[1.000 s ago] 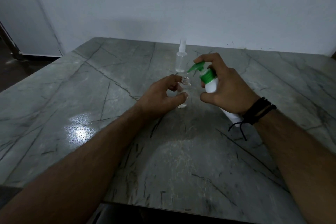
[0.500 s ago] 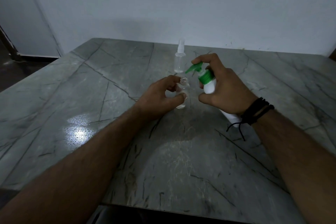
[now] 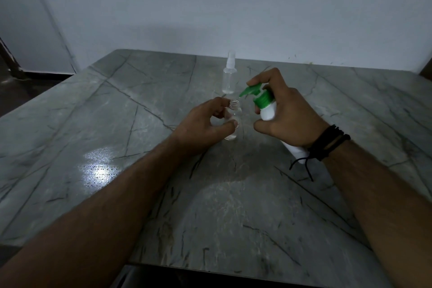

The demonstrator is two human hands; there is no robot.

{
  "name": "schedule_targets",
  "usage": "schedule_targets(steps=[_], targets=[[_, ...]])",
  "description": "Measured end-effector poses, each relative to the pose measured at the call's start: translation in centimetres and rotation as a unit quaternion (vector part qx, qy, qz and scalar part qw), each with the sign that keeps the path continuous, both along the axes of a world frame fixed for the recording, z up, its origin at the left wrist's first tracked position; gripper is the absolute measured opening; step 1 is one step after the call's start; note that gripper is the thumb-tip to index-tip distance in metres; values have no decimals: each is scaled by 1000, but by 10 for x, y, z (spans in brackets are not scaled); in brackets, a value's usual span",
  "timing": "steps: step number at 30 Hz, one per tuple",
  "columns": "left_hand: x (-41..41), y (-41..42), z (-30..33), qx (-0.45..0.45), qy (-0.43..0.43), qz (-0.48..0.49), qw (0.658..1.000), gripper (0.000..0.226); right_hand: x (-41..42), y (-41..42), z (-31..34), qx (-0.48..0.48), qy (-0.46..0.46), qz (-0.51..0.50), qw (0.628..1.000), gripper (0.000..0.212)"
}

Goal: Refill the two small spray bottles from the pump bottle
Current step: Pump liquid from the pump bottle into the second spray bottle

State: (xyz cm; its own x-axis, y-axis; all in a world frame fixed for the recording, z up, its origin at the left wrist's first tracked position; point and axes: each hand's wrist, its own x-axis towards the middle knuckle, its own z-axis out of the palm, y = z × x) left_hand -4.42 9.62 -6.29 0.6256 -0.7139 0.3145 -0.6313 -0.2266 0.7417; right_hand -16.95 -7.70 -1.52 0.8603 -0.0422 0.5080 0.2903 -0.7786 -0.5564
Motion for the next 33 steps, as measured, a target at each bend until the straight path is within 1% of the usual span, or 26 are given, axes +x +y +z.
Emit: schedule_targets(steps=[3, 7, 13, 19, 24, 30, 33], targets=[[1, -1, -1, 1, 1, 3, 1000, 41, 0, 1, -1, -2, 2, -4, 1000, 68], [2, -1, -1, 0, -1, 3, 1000, 42, 0, 2, -1, -16, -2, -3, 1000, 75], [4, -1, -2, 5, -10, 4, 1000, 42, 1, 0, 0, -5, 5, 2, 1000, 67], [3, 0, -2, 0, -6, 3, 1000, 41, -1, 2, 0, -8, -4, -1, 1000, 73], [2, 0, -1, 2, -8, 5, 1000, 41, -1, 1, 1, 2, 3, -1, 1000, 67], [2, -1, -1, 10, -6, 5, 1000, 42, -1, 0, 0, -5, -5, -3, 1000, 72], [1, 0, 0, 8, -11, 6, 1000, 42, -1, 0, 0, 1, -3, -1, 1000, 68]])
